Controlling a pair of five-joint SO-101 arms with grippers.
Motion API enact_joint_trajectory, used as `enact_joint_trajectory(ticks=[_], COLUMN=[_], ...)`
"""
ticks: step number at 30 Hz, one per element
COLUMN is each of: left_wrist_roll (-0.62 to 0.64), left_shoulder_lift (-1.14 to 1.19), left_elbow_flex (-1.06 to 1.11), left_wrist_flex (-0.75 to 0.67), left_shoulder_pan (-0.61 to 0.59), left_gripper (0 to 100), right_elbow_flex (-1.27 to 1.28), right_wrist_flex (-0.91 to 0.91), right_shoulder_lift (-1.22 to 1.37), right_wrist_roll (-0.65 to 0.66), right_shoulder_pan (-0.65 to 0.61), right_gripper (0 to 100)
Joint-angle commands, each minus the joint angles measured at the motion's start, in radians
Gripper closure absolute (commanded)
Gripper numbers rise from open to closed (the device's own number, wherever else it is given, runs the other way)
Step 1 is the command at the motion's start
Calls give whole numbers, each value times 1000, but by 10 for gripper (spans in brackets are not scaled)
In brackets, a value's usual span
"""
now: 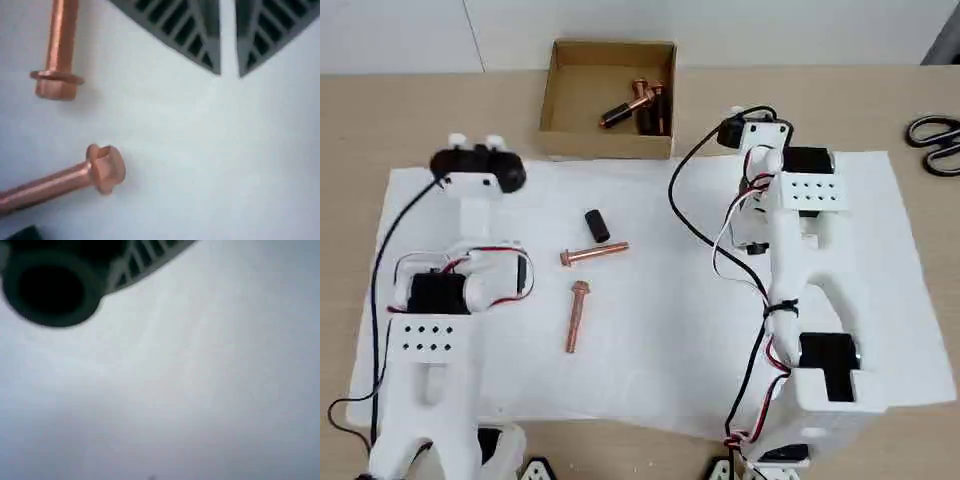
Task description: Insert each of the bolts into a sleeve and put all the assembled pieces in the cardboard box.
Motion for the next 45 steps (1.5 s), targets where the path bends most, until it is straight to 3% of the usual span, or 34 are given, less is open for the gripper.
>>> enact_joint_trajectory(ticks=[1,10,21,35,45], left_wrist_roll=[-120,-126,-5,35,71], left_shoulder_lift=[-21,-20,-18,204,227], left_elbow_flex=[13,168,208,137,97], left_wrist_flex=[-26,-106,-140,-204,-198], left_shoulder_pan=[-9,43,204,209,215], left_gripper=[992,895,892,892,891], right_elbow_flex=[-5,-6,-5,-3,-3], right_wrist_flex=[-10,-10,-8,1,1], right_shoulder_lift=[-59,-59,-59,-61,-61], right_wrist_roll=[-11,-9,-11,-38,-43], right_shoulder_pan=[-4,-4,-4,-74,-90], right_gripper=[994,994,994,994,994])
